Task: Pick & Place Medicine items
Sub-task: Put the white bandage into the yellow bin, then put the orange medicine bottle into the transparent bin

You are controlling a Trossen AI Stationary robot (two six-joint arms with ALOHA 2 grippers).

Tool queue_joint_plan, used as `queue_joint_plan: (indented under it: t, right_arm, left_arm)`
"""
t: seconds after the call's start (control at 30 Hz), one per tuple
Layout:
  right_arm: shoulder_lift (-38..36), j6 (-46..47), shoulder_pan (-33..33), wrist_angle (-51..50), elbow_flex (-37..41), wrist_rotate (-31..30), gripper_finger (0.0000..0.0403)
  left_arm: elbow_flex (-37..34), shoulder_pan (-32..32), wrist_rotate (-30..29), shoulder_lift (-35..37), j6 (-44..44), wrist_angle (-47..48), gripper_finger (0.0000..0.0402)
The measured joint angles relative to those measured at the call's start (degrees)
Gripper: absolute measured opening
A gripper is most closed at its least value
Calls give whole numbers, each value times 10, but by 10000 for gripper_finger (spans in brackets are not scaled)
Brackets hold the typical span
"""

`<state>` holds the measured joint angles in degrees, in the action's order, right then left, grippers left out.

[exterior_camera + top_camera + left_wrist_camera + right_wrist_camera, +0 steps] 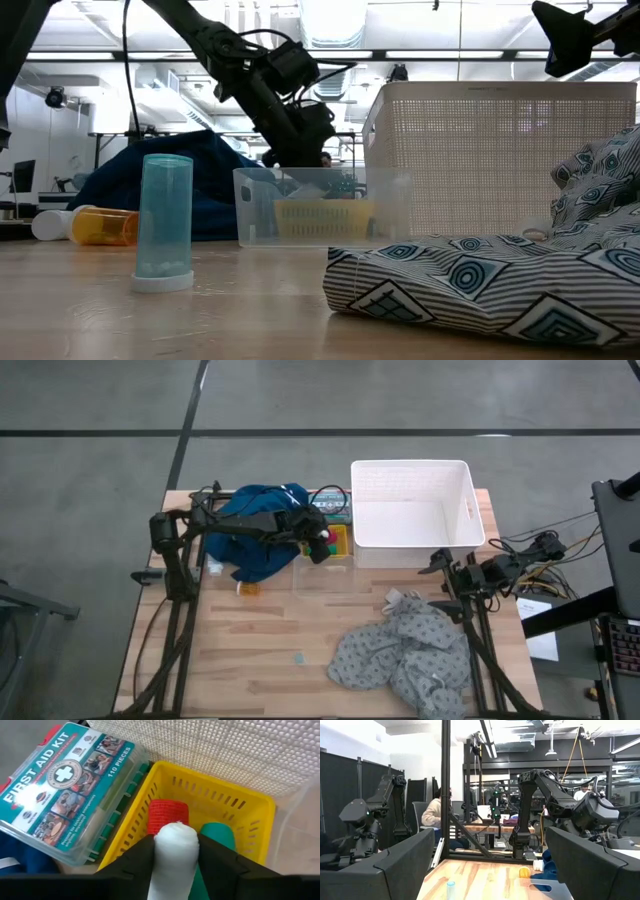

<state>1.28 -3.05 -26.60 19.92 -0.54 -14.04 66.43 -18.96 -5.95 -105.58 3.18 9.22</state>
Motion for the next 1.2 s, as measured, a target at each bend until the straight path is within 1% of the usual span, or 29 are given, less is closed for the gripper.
queue_joint_plan:
  t: [0.3,0.5,0.63,1.2]
  right_arm:
    - [0,0,0,0,0,0,380]
    - [0,0,0,0,0,0,380]
    - [0,0,0,0,0,0,380]
    - [0,0,0,0,0,0,380]
  left_arm:
    - [0,-3,0,0,2,-2,215]
    - [0,-3,0,0,2,-3,241]
    - [0,-3,0,0,2,-3,248]
    - [0,-2,-7,22,4,-3,247]
